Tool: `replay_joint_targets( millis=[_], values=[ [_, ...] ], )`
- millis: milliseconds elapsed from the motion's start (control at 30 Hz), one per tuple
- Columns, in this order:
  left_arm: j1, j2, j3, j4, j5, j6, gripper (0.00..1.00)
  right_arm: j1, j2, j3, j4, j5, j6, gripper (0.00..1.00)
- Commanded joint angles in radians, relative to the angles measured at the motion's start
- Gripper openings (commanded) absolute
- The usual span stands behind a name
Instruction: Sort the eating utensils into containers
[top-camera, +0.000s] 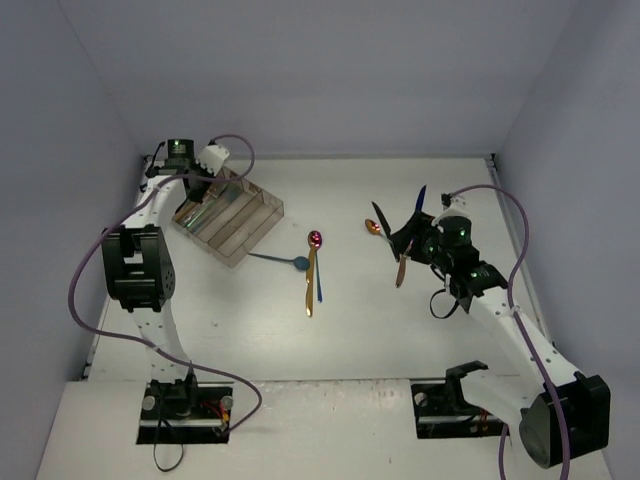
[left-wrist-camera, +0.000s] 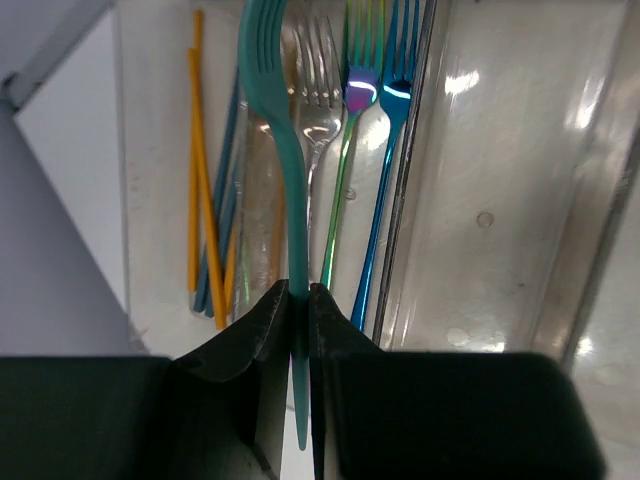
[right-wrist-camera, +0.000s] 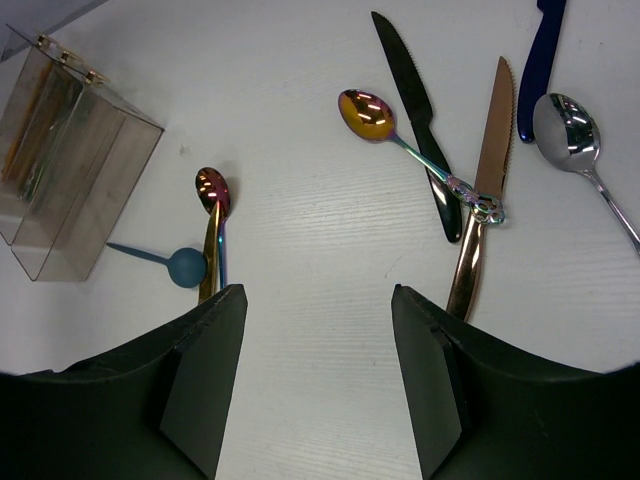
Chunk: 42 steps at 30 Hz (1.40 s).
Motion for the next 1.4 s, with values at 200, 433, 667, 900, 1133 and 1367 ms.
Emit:
replay_joint_targets(
  millis=[200,433,667,900,1133,1367],
  values=[
    [0.049,0.068,0.07,-0.016,0.057,0.121,0.19,-0.016,0.032,0.008,0.04,-0.025,-0.017,0.57],
    [0.046,-0.015,0.052,0.065,0.055,-0.013,0.44,-0.017,0.025,0.002,0.04,-0.025,-0.027,0.57],
    [-0.073,-0.209,0.004,0.075,0.068,-0.094,0.56,-0.017,0.035,0.011,0.032,-0.014,-0.056,0.57],
    [-0.281,-0.434,-0.226,0.019,0.192,-0.009,0.61,-0.019,0.012,-0.003,0.024,-0.032,-0.054,0.57],
    [-0.417,-0.46,-0.387,-0.039,0.247,0.061,0.62,-0.021,-0.06,-0.057,0.017,-0.05,-0.034,0.57],
    [-0.465,-0.327,-0.374,-0.07,0.26,0.122,0.62,-0.021,-0.129,-0.102,0.003,-0.066,-0.022,0.57]
  ],
)
